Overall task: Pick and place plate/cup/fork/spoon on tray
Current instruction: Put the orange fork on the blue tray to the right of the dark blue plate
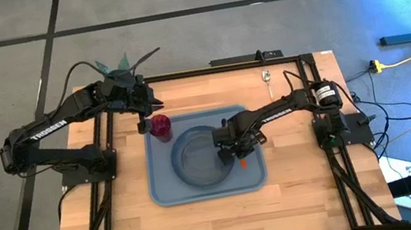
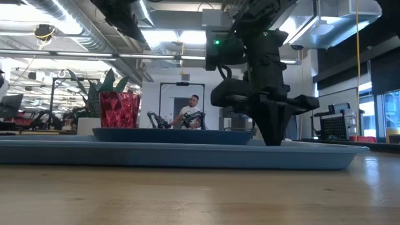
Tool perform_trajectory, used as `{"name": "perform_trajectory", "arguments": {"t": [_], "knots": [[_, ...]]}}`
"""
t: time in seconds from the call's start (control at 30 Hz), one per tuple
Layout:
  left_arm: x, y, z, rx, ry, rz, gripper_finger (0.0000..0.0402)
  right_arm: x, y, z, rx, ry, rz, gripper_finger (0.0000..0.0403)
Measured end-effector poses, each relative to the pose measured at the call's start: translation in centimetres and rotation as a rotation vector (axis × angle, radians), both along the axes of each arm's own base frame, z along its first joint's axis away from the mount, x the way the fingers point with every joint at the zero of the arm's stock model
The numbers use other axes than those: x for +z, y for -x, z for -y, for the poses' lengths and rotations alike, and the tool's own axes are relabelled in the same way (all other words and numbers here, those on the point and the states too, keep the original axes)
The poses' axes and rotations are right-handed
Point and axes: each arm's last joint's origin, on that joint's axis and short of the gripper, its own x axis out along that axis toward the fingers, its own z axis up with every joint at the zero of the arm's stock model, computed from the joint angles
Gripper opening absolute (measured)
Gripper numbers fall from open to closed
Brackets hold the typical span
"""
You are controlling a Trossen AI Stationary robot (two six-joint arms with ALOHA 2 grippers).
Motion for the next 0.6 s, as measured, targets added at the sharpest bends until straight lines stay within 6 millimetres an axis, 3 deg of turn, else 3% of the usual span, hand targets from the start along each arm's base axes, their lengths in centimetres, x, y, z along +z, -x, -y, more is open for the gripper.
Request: {"name": "perform_trajectory", "arguments": {"t": [0.6], "knots": [[0.0,0.0,0.0,0.000,0.001,0.000,0.0047,1.0,0.5,-0.5,-0.001,0.043,-0.092,0.0002]]}}
